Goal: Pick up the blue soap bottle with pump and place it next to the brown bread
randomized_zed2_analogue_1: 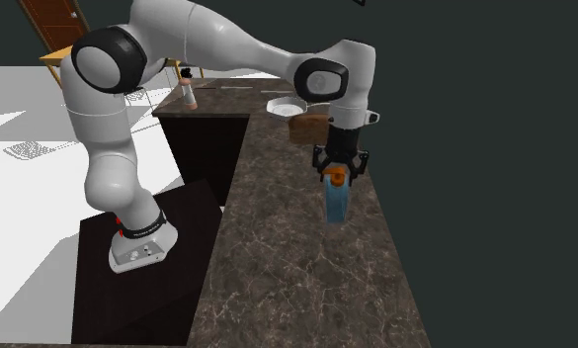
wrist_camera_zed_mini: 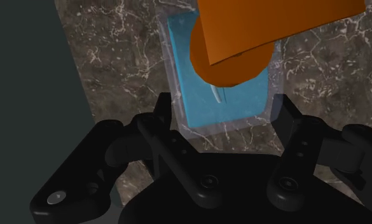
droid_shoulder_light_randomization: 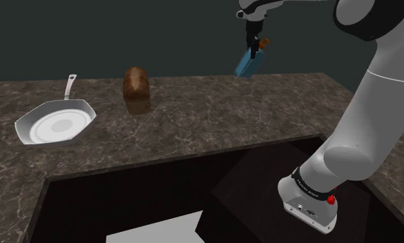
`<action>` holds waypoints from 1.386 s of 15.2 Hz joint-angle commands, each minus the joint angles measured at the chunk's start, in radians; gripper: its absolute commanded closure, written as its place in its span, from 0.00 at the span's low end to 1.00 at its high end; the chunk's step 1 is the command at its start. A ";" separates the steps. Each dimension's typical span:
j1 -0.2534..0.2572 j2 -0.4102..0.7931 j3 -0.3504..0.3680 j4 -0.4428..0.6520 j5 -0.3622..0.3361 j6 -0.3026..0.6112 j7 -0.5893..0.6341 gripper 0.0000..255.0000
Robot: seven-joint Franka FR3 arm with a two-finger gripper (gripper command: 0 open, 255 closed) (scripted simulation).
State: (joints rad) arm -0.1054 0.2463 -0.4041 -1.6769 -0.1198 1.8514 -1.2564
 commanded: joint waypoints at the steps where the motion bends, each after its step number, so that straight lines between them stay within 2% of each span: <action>1: 0.002 -0.007 0.000 0.020 -0.002 -0.027 -0.002 1.00; 21: -0.009 0.009 -0.006 0.309 0.009 -0.296 -0.050 1.00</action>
State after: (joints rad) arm -0.1126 0.2539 -0.4088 -1.3819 -0.1116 1.5674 -1.3015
